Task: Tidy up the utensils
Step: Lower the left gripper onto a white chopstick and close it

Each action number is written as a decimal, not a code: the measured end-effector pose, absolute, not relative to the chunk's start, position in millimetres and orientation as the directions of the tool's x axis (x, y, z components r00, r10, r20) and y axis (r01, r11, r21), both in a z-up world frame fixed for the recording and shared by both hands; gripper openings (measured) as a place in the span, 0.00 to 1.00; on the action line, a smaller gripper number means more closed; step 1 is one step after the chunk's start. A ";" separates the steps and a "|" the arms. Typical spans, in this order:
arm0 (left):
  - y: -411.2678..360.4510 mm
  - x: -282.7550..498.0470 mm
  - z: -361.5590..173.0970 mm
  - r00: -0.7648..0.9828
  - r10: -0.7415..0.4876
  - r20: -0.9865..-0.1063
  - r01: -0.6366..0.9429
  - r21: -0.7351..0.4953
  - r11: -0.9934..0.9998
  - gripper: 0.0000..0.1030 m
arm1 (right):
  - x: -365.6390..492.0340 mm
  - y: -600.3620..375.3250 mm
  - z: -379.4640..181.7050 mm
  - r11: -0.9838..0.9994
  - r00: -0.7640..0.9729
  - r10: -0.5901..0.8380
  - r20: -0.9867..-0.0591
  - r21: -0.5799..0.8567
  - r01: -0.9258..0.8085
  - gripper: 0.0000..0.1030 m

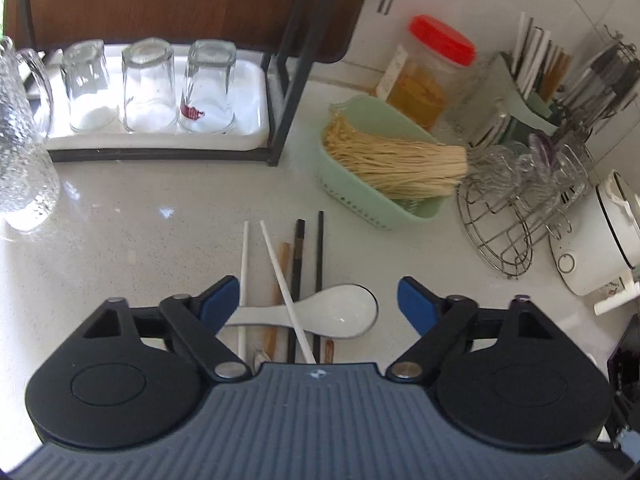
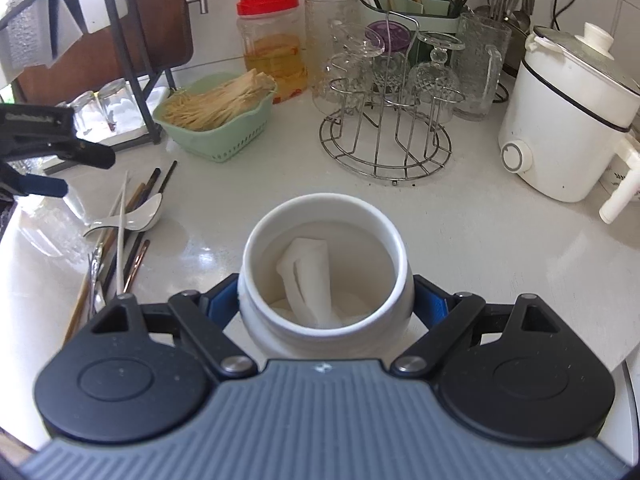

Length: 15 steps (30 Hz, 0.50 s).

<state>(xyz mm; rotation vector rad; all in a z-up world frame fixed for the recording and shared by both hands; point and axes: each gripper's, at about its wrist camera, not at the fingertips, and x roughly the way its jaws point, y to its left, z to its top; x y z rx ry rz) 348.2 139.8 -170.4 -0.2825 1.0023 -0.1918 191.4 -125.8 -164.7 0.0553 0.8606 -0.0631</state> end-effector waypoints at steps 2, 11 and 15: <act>142.1 358.1 -177.5 0.510 -0.300 -0.806 0.027 -0.334 0.942 0.75 | 191.0 -123.3 -164.6 0.996 0.650 -0.036 -0.759 0.022 0.082 0.88; 158.0 395.8 -206.0 0.430 -0.344 -0.835 -0.046 -0.401 0.915 0.47 | 191.4 -117.2 -162.6 0.989 0.627 -0.073 -0.775 0.026 0.147 0.88; 159.1 406.6 -215.2 0.404 -0.340 -0.849 -0.064 -0.397 0.916 0.44 | 192.3 -115.3 -162.4 0.986 0.622 -0.086 -0.778 0.025 0.167 0.88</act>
